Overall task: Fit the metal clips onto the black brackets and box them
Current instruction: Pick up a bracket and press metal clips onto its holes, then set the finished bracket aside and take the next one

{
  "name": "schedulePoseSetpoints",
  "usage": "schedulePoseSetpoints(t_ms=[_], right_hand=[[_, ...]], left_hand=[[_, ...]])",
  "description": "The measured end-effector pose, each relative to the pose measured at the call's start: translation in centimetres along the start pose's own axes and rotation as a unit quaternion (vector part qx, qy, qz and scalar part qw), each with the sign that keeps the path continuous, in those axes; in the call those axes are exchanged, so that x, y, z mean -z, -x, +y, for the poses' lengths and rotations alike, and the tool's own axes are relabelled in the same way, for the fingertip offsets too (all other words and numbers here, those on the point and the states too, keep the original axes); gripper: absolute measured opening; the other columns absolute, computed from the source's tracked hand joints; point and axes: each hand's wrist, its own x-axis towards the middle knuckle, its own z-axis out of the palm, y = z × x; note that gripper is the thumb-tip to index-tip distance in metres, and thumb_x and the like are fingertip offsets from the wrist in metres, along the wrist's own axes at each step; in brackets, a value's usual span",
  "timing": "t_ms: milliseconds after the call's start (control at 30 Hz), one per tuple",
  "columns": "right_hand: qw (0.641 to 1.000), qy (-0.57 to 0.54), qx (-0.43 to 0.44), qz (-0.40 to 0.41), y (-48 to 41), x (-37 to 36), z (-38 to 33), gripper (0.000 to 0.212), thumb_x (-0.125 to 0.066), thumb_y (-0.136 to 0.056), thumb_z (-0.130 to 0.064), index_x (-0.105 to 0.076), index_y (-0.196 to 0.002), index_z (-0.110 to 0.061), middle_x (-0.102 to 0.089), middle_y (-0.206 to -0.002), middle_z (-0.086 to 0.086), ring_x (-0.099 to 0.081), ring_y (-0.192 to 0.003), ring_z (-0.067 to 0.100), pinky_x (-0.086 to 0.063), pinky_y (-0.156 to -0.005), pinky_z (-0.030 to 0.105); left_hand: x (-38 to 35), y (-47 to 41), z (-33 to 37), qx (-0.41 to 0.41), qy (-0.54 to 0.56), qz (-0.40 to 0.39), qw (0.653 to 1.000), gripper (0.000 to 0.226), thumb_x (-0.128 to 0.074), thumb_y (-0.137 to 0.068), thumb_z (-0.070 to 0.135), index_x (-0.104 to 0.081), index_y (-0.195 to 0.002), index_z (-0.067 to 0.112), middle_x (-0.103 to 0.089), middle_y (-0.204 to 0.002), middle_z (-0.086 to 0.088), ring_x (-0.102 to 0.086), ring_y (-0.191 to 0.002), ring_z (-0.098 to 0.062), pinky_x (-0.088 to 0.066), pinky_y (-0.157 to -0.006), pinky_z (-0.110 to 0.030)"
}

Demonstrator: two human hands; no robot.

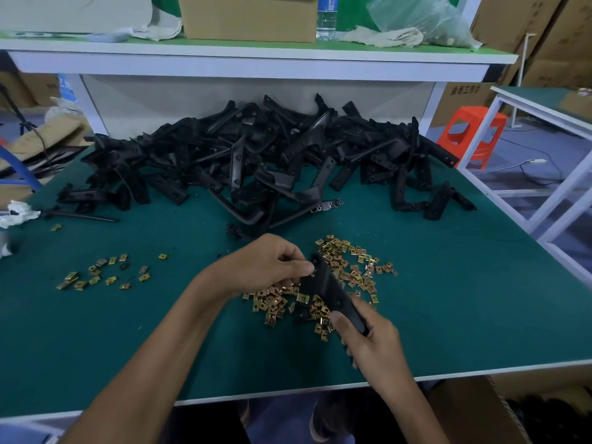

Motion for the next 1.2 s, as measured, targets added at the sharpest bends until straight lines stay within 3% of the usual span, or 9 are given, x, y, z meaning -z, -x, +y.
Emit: schedulePoseSetpoints(t_ms=[267,467,567,700,833,900,1033,1133,1200], right_hand=[[1.0,0.002,-0.011,-0.007,-0.1,0.1,0.2,0.024,-0.061,-0.083,-0.063,-0.066,-0.103,-0.051,-0.056,-0.06,-0.001,-0.052,-0.049,0.013,-0.049,-0.046,0.043],[0.999,-0.002,-0.015,0.039,0.2,-0.3,0.8,0.042,-0.056,-0.082,-0.075,-0.063,-0.108,-0.043,-0.058,-0.063,0.006,-0.057,-0.047,0.017,-0.051,-0.047,0.047],[0.998,0.003,-0.017,0.066,0.4,-0.5,1.3,0.04,-0.053,-0.084,-0.073,-0.062,-0.11,-0.045,-0.061,-0.064,0.0,-0.058,-0.048,0.015,-0.054,-0.051,0.048],[0.997,-0.024,-0.02,0.07,0.6,-0.5,1.1,0.038,-0.054,-0.087,-0.067,-0.062,-0.113,-0.04,-0.061,-0.063,-0.002,-0.058,-0.049,0.014,-0.053,-0.047,0.041],[0.993,-0.108,-0.03,0.044,1.1,-0.3,0.1,0.029,-0.059,-0.091,-0.058,-0.064,-0.112,-0.039,-0.064,-0.069,0.003,-0.057,-0.056,0.016,-0.049,-0.052,0.033],[0.988,-0.147,-0.043,0.028,2.0,0.1,-0.7,0.013,-0.059,-0.101,-0.039,-0.066,-0.112,-0.039,-0.066,-0.074,0.007,-0.06,-0.062,0.02,-0.05,-0.056,0.034],[0.963,-0.23,-0.141,0.023,5.3,1.0,-1.2,0.025,-0.056,-0.103,-0.01,-0.066,-0.119,-0.026,-0.073,-0.085,0.009,-0.068,-0.07,0.019,-0.055,-0.059,0.029],[0.944,-0.259,-0.205,0.025,9.1,2.0,-0.6,0.019,-0.058,-0.101,-0.005,-0.067,-0.117,-0.006,-0.076,-0.091,0.009,-0.07,-0.076,0.021,-0.056,-0.063,0.032],[0.939,-0.267,-0.208,0.053,11.8,2.7,-0.1,0.02,-0.061,-0.1,-0.01,-0.07,-0.116,-0.002,-0.076,-0.101,0.016,-0.071,-0.09,0.028,-0.058,-0.082,0.042]], left_hand=[[-0.5,-1.0,-0.1,0.026,0.005,-0.03,0.999,0.025,-0.065,-0.098,0.027,-0.07,-0.088,0.005,-0.064,-0.074,-0.002,-0.058,-0.065,-0.009,-0.048,-0.061,-0.018],[-3.2,0.1,-0.7,-0.004,0.035,0.068,0.997,0.024,-0.07,-0.091,0.045,-0.073,-0.09,0.021,-0.065,-0.072,0.006,-0.054,-0.062,-0.007,-0.042,-0.059,-0.021],[-5.4,0.7,-0.6,-0.037,-0.096,0.134,0.986,0.026,-0.069,-0.084,0.056,-0.068,-0.094,0.033,-0.07,-0.084,0.016,-0.061,-0.074,0.003,-0.04,-0.061,-0.014],[-7.1,0.8,0.1,-0.082,-0.208,0.246,0.943,0.028,-0.057,-0.092,0.052,-0.059,-0.088,0.024,-0.058,-0.083,0.009,-0.054,-0.076,-0.01,-0.042,-0.066,-0.029],[-7.5,0.7,0.7,-0.114,-0.264,0.288,0.914,0.025,-0.056,-0.092,0.049,-0.056,-0.089,0.024,-0.057,-0.083,0.008,-0.052,-0.079,-0.014,-0.038,-0.064,-0.03],[-7.5,0.5,0.9,-0.122,-0.273,0.285,0.91,0.026,-0.054,-0.091,0.051,-0.058,-0.093,0.026,-0.059,-0.085,0.01,-0.053,-0.081,-0.014,-0.04,-0.065,-0.031],[-8.5,0.4,1.5,-0.17,-0.27,0.225,0.921,0.024,-0.042,-0.087,0.06,-0.049,-0.091,0.038,-0.052,-0.081,0.016,-0.049,-0.077,-0.01,-0.038,-0.059,-0.029],[-10.7,0.0,2.0,-0.227,-0.265,0.191,0.917,0.024,-0.055,-0.089,0.054,-0.059,-0.095,0.03,-0.055,-0.079,0.016,-0.053,-0.072,-0.013,-0.041,-0.056,-0.03],[-13.1,-0.2,2.6,-0.253,-0.27,0.152,0.917,0.018,-0.065,-0.089,0.045,-0.06,-0.095,0.029,-0.06,-0.079,0.012,-0.058,-0.071,-0.015,-0.046,-0.058,-0.032]])
